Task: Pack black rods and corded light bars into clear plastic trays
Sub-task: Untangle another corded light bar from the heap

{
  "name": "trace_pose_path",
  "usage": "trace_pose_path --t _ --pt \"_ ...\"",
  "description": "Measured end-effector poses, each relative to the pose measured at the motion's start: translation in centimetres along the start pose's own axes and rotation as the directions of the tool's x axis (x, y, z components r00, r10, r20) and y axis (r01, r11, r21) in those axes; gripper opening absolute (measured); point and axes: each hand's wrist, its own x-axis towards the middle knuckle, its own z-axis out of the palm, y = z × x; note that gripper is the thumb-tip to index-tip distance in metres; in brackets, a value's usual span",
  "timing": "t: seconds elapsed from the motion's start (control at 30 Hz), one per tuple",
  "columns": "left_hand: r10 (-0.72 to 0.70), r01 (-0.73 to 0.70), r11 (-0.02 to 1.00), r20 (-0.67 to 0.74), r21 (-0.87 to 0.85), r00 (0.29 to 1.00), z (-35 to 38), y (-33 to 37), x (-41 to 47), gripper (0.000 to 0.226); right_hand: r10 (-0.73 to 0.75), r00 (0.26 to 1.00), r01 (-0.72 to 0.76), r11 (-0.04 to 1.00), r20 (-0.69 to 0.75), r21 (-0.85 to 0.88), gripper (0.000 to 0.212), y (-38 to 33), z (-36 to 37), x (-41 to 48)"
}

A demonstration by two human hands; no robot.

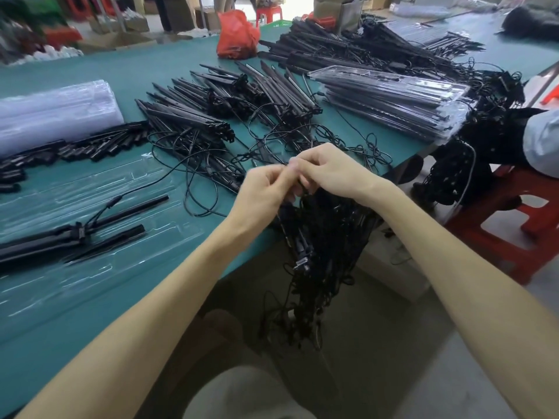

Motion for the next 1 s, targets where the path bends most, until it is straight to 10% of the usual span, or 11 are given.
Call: trace_pose_path --t 0.33,0.5,0.8,1.0 --pt "-0.014 0.003 0.999 -0.211 -0.050 0.977 -2.8 0.4 2.2 0.031 0.021 0.987 -0.066 0.955 0.157 0.288 0.033 1.2 -0.9 -0.6" --pt "-0.089 0.061 0.992 -0.266 -0.112 0.960 -3.8 0.8 1.9 0.036 -0.060 0.990 0.100 0.933 -0.124 0.346 0.017 0.1 0.7 0.0" --pt "-0.063 0.053 0.997 0.214 0.052 0.975 -3.4 1.1 0.0 0.023 -0.081 0.907 0.278 0.853 -0.414 0.442 0.020 -7.3 0.6 3.8" --pt "0.069 -0.071 0.997 -0.067 -0.027 0.995 -2.2 2.6 0.5 0.019 -0.122 0.937 0.262 0.864 -0.326 0.430 0.030 -8.0 1.2 4.0"
